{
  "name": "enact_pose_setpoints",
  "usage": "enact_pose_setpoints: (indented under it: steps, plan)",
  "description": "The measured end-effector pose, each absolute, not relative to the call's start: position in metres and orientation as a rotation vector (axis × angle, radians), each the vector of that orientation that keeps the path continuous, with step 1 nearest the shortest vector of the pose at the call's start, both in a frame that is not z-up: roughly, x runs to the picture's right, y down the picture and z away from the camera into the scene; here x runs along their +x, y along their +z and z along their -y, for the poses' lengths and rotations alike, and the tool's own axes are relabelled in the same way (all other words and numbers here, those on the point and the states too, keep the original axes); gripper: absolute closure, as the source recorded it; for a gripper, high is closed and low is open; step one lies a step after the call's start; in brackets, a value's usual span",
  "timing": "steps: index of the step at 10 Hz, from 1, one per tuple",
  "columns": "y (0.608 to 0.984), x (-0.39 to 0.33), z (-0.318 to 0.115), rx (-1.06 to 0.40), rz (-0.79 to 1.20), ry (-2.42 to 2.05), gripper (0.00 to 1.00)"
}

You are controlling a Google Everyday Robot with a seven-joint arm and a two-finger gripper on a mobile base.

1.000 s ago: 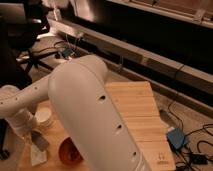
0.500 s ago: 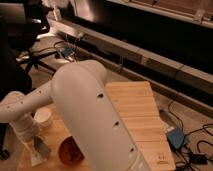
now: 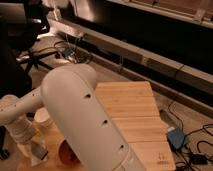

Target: Place the eraser on the white sponge

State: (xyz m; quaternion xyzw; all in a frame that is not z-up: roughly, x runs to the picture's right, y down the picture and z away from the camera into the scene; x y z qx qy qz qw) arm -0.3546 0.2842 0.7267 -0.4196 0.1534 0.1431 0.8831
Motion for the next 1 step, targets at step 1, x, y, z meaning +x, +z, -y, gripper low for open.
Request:
enact_pose_setpoints:
  steps: [1]
  plan:
    - [0.7299, -0.3542, -0.2778, -0.867, -0.327, 0.312, 0.2]
